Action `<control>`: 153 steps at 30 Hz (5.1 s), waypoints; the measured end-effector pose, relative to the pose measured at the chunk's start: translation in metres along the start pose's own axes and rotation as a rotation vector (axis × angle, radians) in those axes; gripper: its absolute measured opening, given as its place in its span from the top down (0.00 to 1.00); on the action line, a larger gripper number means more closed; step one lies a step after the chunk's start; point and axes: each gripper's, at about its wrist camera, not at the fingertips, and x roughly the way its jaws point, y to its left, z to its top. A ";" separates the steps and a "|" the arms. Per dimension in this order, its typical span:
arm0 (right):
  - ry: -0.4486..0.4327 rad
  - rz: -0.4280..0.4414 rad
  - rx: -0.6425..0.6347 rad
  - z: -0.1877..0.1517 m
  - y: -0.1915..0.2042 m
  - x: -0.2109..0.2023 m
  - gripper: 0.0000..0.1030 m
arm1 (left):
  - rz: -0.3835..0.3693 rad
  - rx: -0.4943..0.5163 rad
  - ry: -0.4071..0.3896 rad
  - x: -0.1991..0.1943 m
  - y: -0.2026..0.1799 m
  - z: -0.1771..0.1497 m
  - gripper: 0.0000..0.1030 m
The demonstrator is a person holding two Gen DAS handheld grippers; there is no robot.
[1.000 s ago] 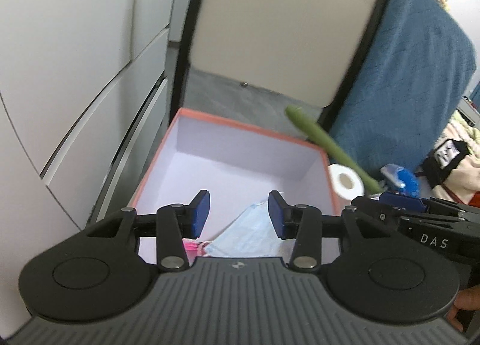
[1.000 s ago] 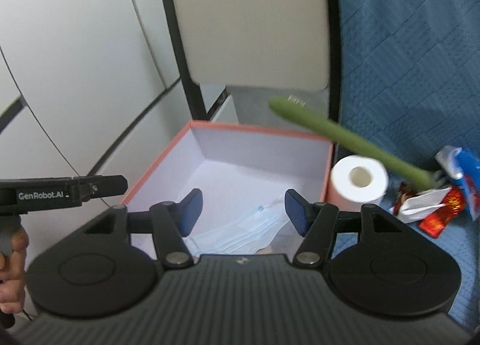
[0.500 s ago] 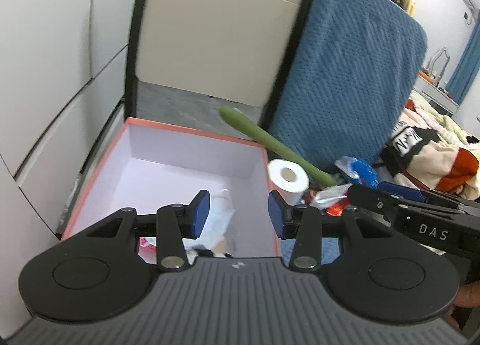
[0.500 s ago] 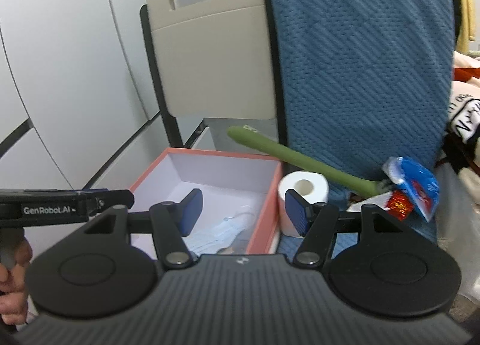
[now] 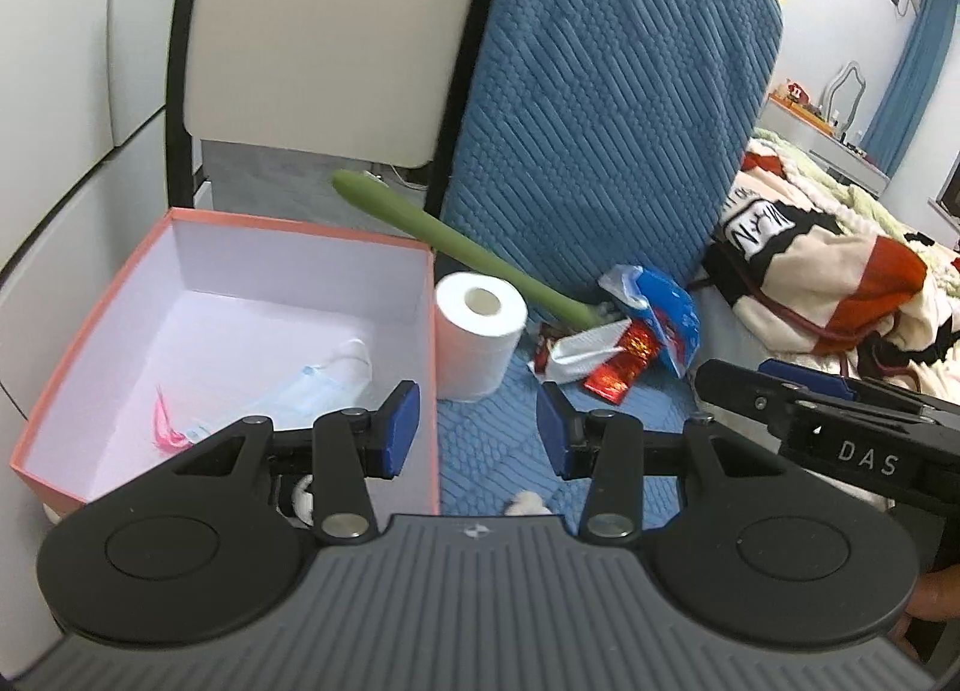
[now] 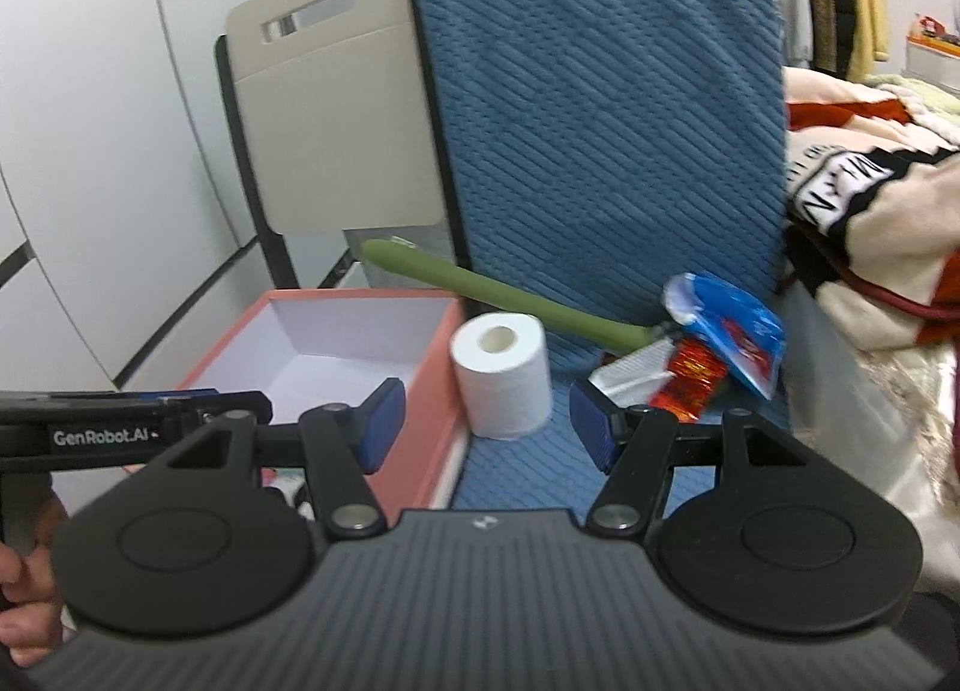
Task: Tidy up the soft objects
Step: 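Move both grippers back over the chair seat toward the white ring and candy packet, then close the left gripper on the white fluffy ring while the right gripper grasps the red candy packet, then lift the ring with the left gripper and the candy packet with the right gripper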
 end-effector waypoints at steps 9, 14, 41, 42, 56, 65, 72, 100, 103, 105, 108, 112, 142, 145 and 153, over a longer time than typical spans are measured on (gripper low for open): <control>0.000 -0.059 0.035 -0.029 -0.041 -0.011 0.39 | -0.026 0.002 0.019 0.020 -0.033 -0.030 0.53; 0.010 -0.081 0.061 -0.044 -0.063 -0.010 0.39 | -0.045 0.011 0.032 0.031 -0.046 -0.043 0.53; 0.043 -0.137 0.122 -0.091 -0.125 0.008 0.39 | -0.088 0.091 0.144 0.102 -0.095 -0.088 0.52; 0.041 -0.140 0.125 -0.091 -0.127 0.011 0.39 | -0.088 0.093 0.148 0.106 -0.096 -0.088 0.52; 0.061 -0.081 0.151 -0.068 -0.143 0.074 0.39 | -0.042 0.068 0.178 0.162 -0.097 -0.089 0.37; 0.111 -0.036 0.248 -0.052 -0.172 0.125 0.39 | 0.015 0.089 0.213 0.194 -0.093 -0.099 0.33; 0.151 0.001 0.328 -0.039 -0.199 0.168 0.39 | 0.065 0.129 0.233 0.210 -0.090 -0.110 0.33; 0.169 -0.044 0.480 -0.017 -0.216 0.252 0.39 | 0.075 0.224 0.264 0.230 -0.086 -0.135 0.76; 0.170 -0.061 0.456 -0.015 -0.210 0.255 0.40 | 0.062 0.206 0.277 0.230 -0.086 -0.134 0.82; 0.173 -0.074 0.442 -0.014 -0.209 0.256 0.44 | 0.061 0.194 0.283 0.230 -0.086 -0.132 0.85; 0.174 -0.075 0.450 -0.013 -0.210 0.256 0.46 | 0.058 0.156 0.295 0.231 -0.083 -0.130 0.86; 0.177 -0.081 0.436 -0.011 -0.210 0.252 0.47 | 0.057 0.131 0.298 0.231 -0.081 -0.125 0.88; 0.211 -0.060 0.229 -0.035 -0.161 0.188 0.47 | 0.090 0.046 0.218 0.194 -0.072 -0.093 0.90; 0.219 -0.049 0.211 -0.038 -0.156 0.175 0.47 | 0.086 0.045 0.210 0.191 -0.073 -0.092 0.90; 0.231 -0.026 0.162 -0.048 -0.141 0.145 0.47 | 0.070 0.044 0.200 0.185 -0.071 -0.091 0.90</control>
